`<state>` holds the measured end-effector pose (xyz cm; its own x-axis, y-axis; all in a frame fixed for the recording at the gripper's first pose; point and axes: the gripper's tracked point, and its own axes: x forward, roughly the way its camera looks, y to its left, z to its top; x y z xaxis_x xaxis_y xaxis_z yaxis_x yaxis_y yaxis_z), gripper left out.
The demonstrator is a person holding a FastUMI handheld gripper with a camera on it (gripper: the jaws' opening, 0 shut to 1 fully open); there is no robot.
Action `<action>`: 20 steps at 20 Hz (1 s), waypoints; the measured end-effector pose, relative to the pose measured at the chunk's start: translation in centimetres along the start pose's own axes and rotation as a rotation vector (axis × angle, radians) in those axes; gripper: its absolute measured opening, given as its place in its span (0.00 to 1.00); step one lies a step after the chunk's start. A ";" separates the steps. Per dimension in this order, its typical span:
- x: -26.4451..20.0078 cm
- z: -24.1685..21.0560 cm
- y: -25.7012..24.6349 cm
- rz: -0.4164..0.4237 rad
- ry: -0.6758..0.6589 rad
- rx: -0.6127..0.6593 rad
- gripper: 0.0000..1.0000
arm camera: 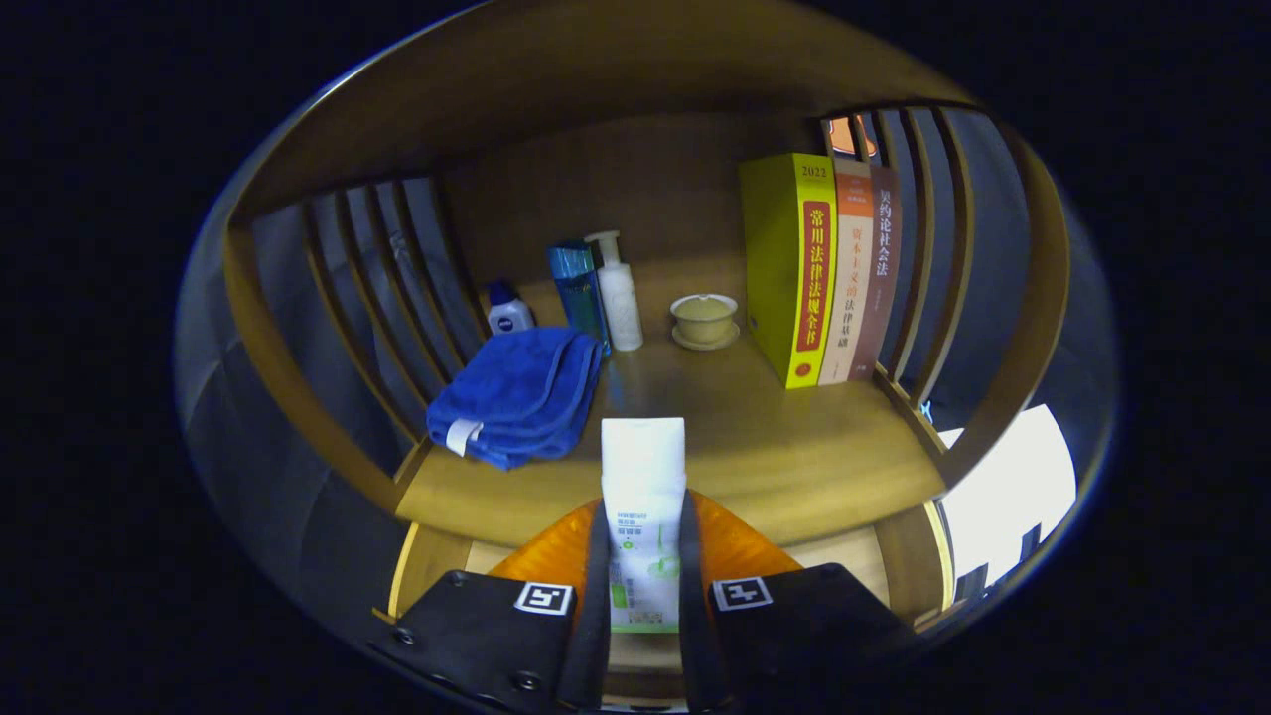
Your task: Pull open the drawer, take out the items inside it, and place them on the countertop above the cabinet.
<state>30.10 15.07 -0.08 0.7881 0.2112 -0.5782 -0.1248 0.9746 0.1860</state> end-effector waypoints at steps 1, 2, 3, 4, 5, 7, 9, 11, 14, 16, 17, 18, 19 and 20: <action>1.1 0.6 -0.1 -0.004 -0.006 0.006 0.37; 2.3 0.9 -0.3 -0.017 -0.002 0.003 0.38; 3.6 1.4 -0.6 -0.033 -0.010 0.001 0.38; 4.7 1.5 -0.9 -0.044 -0.002 -0.008 0.38; 5.8 1.7 -0.9 -0.050 0.003 -0.016 0.38; 7.8 1.2 -1.2 -0.063 0.053 -0.041 0.38; 9.1 0.8 -1.1 -0.071 0.088 -0.065 0.38; 10.2 1.1 -0.9 -0.079 0.091 -0.082 0.39; 11.7 0.1 -1.1 -0.097 0.123 -0.078 0.41; 12.4 -0.4 -1.2 -0.108 0.147 -0.070 0.41; 12.8 -0.8 -1.3 -0.110 0.153 -0.063 0.42; 12.9 -0.7 -1.3 -0.113 0.149 -0.054 0.45; 13.0 -0.7 -1.4 -0.111 0.140 -0.047 0.46; 13.2 -0.7 -1.4 -0.112 0.139 -0.044 0.47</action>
<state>40.18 16.57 -8.53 0.7083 0.1069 -0.6977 -0.0699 0.9942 0.0814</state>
